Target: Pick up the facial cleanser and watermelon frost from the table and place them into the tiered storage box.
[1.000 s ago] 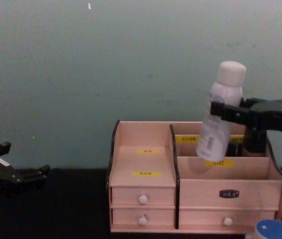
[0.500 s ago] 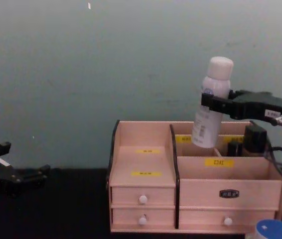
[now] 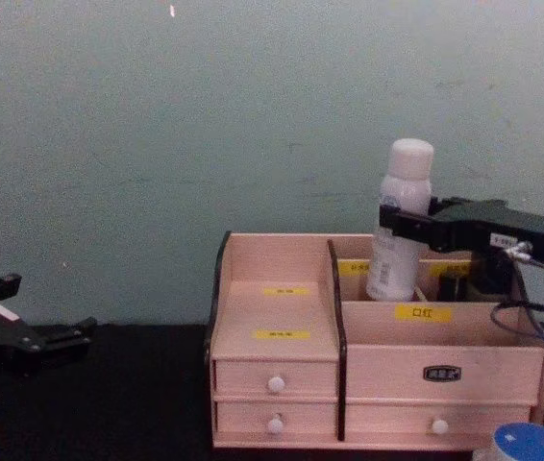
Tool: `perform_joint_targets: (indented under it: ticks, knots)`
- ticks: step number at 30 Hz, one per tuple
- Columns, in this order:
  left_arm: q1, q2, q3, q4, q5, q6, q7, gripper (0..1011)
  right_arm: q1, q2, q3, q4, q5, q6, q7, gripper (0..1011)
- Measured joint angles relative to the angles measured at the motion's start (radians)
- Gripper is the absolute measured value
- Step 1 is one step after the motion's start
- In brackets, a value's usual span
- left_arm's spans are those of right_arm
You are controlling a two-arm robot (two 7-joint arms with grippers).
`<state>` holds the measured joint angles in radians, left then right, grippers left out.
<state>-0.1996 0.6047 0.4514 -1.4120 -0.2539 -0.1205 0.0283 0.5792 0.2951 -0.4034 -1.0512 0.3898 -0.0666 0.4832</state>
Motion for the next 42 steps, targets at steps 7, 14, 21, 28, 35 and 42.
perform_joint_targets:
  ticks: [7,14,21,28,35,42]
  knots:
    - [0.0,0.0,0.0,0.0,0.0,0.0,0.0,1001,0.015,-0.019,-0.001,0.044,-0.024,0.0,0.006,590]
    - [0.0,0.0,0.0,0.0,0.0,0.0,0.0,1001,0.027,-0.033,-0.003,0.082,-0.043,0.009,0.014,590]
    - [0.0,0.0,0.0,0.0,0.0,0.0,0.0,1001,0.032,-0.041,-0.004,0.108,-0.056,0.03,0.018,590]
    - [0.0,0.0,0.0,0.0,0.0,0.0,0.0,1001,0.032,-0.044,0.002,0.115,-0.059,0.037,0.018,590]
    - [0.0,0.0,0.0,0.0,0.0,0.0,0.0,1001,0.031,-0.044,0.002,0.114,-0.059,0.037,0.018,590]
    - [0.0,0.0,0.0,0.0,0.0,0.0,0.0,1001,0.031,-0.043,0.002,0.113,-0.059,0.037,0.018,607]
